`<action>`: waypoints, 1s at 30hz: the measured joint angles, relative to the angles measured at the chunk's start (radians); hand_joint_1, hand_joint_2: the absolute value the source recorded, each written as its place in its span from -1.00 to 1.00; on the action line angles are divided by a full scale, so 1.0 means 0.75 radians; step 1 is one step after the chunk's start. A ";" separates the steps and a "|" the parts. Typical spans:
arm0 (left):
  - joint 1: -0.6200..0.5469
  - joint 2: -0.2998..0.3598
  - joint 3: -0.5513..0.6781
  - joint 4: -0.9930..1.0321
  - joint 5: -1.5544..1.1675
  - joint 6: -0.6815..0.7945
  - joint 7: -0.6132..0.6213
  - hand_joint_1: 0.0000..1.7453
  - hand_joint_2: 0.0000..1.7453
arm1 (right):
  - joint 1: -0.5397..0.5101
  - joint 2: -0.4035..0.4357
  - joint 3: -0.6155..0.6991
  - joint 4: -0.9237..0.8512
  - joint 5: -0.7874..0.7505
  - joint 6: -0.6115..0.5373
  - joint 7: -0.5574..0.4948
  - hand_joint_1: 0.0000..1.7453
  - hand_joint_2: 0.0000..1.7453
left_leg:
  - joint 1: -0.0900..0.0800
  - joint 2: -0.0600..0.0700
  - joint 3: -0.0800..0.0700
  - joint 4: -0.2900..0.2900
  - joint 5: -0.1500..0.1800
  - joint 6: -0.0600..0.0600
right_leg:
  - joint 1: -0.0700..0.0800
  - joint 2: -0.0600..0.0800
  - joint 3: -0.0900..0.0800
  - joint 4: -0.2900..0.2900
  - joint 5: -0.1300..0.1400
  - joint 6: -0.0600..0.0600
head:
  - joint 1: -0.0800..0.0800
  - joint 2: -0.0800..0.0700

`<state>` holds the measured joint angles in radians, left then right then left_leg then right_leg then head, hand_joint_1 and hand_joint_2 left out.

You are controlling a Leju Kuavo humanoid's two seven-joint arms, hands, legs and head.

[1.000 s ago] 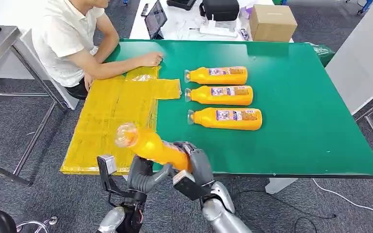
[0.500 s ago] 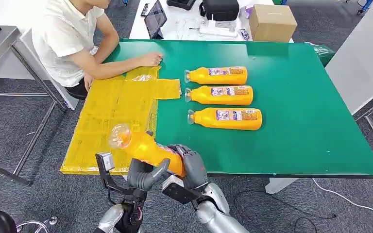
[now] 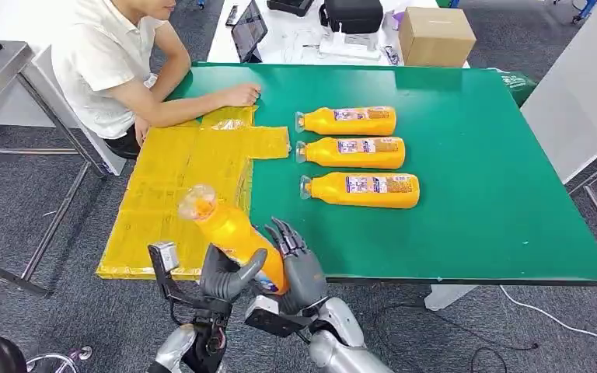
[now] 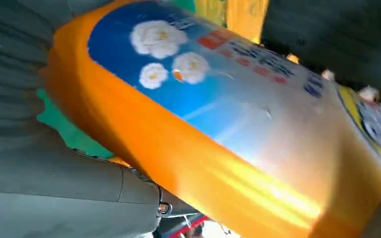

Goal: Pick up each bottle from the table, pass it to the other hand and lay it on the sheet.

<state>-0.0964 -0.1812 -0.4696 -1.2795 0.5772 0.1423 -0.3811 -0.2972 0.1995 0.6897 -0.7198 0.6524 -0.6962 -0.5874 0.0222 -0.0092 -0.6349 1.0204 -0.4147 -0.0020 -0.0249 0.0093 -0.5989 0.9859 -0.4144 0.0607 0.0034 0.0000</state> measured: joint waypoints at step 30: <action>-0.251 0.091 0.127 0.313 -0.944 0.738 -0.080 1.00 1.00 | 0.497 0.093 -0.749 -1.026 0.375 -0.011 -0.143 -1.00 -1.00 | 0.000 0.000 -0.001 0.000 0.000 0.000 | 0.000 -0.001 -0.001 0.000 0.000 0.000 | -0.001 0.000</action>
<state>-0.2846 -0.1133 -0.3746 -1.0448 -0.1305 0.6954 -0.4410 0.0754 0.2689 0.1278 -1.4893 0.9334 -0.7042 -0.6947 0.0223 -0.0094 -0.6356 1.0204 -0.4144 -0.0018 -0.0248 0.0089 -0.5998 0.9860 -0.4142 0.0605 0.0031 0.0000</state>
